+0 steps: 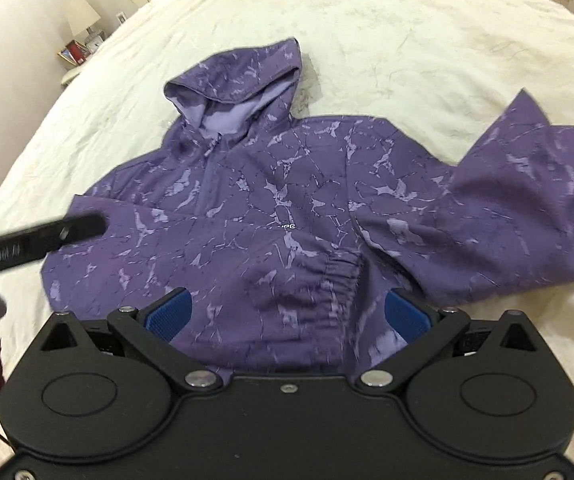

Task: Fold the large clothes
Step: 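Fold the held sleeve across the jacket body and release it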

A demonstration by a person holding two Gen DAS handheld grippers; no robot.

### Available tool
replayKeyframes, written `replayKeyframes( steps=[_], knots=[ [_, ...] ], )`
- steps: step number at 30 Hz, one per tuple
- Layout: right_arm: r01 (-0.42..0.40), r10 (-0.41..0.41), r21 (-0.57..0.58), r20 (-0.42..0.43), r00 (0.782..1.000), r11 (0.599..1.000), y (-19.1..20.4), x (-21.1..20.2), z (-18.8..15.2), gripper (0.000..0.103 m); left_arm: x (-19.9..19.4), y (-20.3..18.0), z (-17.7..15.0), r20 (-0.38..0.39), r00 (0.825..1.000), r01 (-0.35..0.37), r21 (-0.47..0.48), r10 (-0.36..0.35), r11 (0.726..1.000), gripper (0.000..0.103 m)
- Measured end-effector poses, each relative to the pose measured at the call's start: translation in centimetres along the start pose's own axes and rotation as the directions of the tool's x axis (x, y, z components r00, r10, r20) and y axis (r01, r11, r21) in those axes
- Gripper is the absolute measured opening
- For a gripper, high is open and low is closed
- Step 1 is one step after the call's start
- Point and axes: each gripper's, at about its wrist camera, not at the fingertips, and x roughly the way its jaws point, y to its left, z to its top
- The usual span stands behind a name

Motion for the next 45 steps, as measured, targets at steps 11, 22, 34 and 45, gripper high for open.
replayKeyframes(
  steps=[11,22,34,45],
  knots=[
    [0.0,0.01,0.081,-0.127,0.992,0.997,-0.5,5.6,0.1,0.102,6.7,11.2,0.1,-0.126,0.965,-0.246,-0.135,0.23,0.96,0.051],
    [0.043,-0.042,-0.001,-0.161,0.986,0.999,0.6,7.0,2.1,0.037,6.7,13.3,0.8,-0.108,0.954,-0.3,-0.261,0.281,0.918,0.051],
    [0.113,-0.123,-0.068,-0.171,0.978,0.991,-0.6,9.3,4.0,0.062,5.4,11.3,-1.2,-0.132,0.935,-0.351,-0.229,0.328,0.908,0.053],
    [0.03,-0.032,-0.038,-0.057,0.998,0.999,0.1,2.4,2.6,0.088,0.2,8.2,-2.2,-0.095,0.975,-0.222,-0.302,0.203,0.927,0.095]
  ],
)
